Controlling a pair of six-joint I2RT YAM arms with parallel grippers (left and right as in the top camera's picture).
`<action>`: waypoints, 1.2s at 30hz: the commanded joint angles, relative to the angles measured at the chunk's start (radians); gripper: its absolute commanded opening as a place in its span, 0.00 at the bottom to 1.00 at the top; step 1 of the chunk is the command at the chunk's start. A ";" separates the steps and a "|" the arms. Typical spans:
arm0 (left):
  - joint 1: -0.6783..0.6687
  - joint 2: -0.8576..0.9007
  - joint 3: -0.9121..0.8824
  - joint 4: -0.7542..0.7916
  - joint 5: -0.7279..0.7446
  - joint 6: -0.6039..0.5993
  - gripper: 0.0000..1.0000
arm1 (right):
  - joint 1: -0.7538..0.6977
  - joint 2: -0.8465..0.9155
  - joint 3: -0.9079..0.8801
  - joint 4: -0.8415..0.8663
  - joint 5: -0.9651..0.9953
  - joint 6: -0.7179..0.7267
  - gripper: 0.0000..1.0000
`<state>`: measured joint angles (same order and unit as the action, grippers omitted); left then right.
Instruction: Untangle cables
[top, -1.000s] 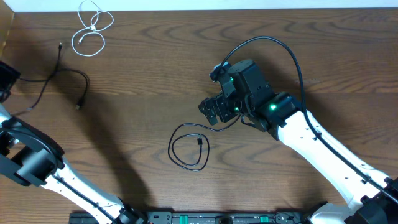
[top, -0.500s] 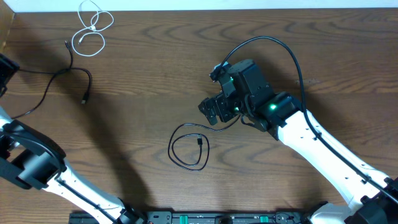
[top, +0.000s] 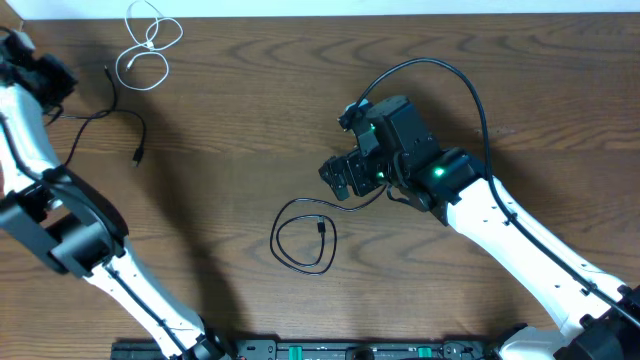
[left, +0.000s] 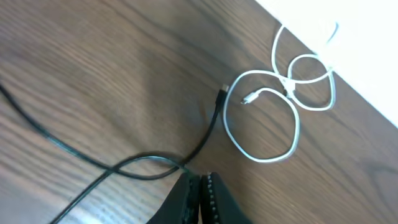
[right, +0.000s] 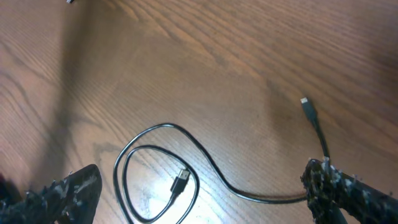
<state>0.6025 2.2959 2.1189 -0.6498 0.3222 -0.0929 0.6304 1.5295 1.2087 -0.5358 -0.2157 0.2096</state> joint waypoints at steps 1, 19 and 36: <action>-0.006 0.059 0.005 0.041 -0.109 0.006 0.08 | 0.009 0.000 0.000 -0.020 -0.015 0.023 0.99; -0.048 0.246 0.005 0.136 -0.095 0.006 0.08 | 0.013 0.000 0.000 -0.032 -0.014 0.023 0.99; -0.051 0.252 -0.003 -0.101 -0.093 0.007 0.07 | 0.013 0.000 0.000 -0.033 -0.015 0.022 0.99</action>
<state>0.5480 2.5248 2.1334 -0.6949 0.2379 -0.0925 0.6308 1.5295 1.2087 -0.5652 -0.2279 0.2207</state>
